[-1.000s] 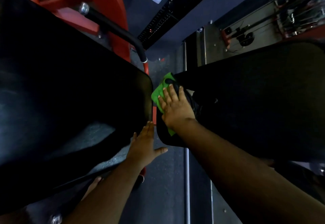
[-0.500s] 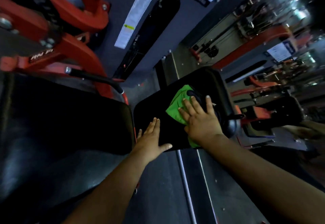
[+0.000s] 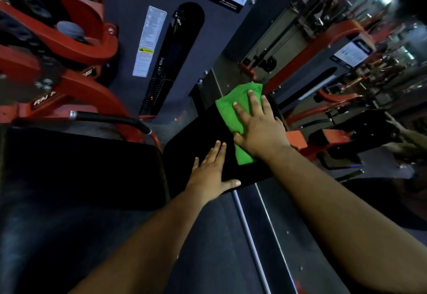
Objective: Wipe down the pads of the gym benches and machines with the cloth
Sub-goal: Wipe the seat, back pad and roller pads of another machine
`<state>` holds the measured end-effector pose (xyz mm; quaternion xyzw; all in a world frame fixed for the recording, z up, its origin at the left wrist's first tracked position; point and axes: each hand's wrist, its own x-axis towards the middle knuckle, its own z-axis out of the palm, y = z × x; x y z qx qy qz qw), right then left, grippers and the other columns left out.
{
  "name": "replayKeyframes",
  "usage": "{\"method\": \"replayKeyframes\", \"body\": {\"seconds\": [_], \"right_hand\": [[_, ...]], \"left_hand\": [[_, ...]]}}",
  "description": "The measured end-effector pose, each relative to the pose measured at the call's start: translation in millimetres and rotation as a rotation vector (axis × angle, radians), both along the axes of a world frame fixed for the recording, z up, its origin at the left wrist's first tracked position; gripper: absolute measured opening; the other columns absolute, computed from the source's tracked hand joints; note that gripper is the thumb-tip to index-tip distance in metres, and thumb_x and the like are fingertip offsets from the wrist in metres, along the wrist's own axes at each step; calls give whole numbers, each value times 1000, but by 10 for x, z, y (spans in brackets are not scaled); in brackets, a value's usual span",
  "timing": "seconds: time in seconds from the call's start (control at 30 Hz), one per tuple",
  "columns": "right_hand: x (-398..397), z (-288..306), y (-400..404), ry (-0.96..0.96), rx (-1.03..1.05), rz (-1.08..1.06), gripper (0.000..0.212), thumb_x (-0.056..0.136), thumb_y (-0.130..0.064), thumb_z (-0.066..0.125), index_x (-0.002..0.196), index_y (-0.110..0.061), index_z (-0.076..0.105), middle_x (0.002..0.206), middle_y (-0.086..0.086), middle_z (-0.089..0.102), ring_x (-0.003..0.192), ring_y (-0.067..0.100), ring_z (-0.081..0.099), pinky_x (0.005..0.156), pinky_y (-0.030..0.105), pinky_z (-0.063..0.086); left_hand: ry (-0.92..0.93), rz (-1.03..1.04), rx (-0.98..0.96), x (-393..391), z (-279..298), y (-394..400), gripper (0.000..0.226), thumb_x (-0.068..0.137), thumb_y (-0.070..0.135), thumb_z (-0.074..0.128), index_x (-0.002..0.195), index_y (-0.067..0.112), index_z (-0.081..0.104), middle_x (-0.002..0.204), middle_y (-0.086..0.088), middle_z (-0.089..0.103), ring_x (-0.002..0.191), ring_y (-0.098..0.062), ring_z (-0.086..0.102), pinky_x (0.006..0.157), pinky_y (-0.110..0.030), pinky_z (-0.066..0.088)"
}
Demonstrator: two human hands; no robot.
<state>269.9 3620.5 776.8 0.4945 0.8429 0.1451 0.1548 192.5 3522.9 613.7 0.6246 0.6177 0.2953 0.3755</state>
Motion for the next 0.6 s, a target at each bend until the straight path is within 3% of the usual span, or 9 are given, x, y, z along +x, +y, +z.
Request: {"method": "replayKeyframes", "body": {"seconds": [0.17,0.4,0.6], "right_hand": [[618,-57,-686,36,31,19,95,84,-59,63,160,-42,10,170,2,-11,156,34,3,119,55,32],[143,40,-17,117,-62,-44,101,79,-61,65,159,-46,5,170,3,-8,156,36,2,120,59,28],[-316,101,381,-205,-15,38,91,83,-68,59,159,-41,17,170,8,2,153,44,5,120,67,17]], "left_hand": [[-27,22,5,33,1,-50,114,84,70,61,160,29,-13,167,12,-22,156,-16,6,125,-56,5],[-23,25,12,-57,15,17,115,81,71,65,161,33,-9,167,16,-18,155,-14,15,125,-56,6],[-68,61,51,-17,-119,-7,113,79,77,60,159,39,-8,166,20,-18,155,-9,11,125,-56,7]]}}
